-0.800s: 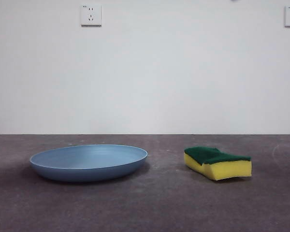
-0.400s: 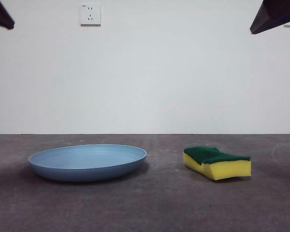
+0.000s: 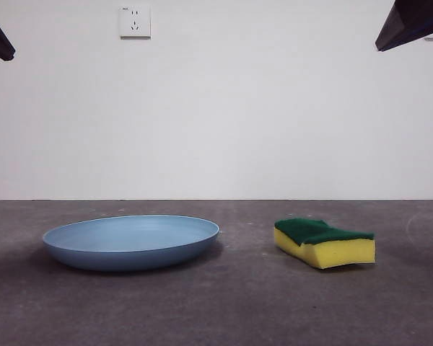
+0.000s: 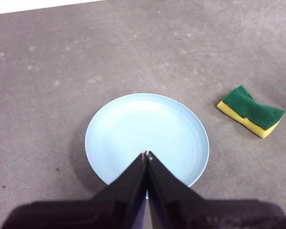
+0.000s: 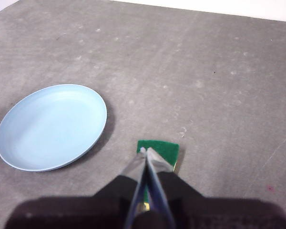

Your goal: Pick up the plate,pick up the cloth,clean the plate with the cloth

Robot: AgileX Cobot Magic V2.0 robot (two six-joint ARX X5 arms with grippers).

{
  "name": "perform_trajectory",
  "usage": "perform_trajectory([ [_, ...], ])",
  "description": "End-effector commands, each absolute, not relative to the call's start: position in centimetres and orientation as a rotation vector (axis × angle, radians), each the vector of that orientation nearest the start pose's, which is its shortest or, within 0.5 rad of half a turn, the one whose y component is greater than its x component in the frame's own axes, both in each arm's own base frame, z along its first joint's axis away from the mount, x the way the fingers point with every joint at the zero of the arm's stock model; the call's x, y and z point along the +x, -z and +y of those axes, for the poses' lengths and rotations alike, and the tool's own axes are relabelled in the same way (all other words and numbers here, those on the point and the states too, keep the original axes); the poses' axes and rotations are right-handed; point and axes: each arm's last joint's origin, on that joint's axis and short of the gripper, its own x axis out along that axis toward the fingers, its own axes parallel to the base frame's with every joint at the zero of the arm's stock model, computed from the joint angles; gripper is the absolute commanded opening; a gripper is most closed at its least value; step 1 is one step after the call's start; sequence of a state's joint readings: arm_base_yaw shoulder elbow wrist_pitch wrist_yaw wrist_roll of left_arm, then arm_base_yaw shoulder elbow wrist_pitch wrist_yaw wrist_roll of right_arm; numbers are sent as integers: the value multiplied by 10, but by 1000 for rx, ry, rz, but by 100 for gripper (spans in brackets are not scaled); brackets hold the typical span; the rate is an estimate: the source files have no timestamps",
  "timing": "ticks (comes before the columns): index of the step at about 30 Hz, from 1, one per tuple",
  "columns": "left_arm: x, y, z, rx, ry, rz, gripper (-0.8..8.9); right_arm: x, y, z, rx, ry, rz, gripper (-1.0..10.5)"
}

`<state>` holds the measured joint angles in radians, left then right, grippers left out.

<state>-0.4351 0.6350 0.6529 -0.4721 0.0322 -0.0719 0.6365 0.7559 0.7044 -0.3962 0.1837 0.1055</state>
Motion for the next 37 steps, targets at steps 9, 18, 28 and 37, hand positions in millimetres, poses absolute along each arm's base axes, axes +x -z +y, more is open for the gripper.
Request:
perform_trajectory([
  [9, 113, -287, -48, 50, 395, 309, -3, 134, -289, 92, -68, -418, 437, 2],
  [18, 97, -234, -22, 1, 226, 66, -3, 133, -289, 92, -67, -418, 435, 2],
  [28, 96, -175, -10, -2, 108, 106, -3, 133, -289, 92, -67, -418, 435, 2],
  [37, 97, -149, -9, -9, 98, 167, -3, 133, -289, 92, -67, -418, 435, 2],
])
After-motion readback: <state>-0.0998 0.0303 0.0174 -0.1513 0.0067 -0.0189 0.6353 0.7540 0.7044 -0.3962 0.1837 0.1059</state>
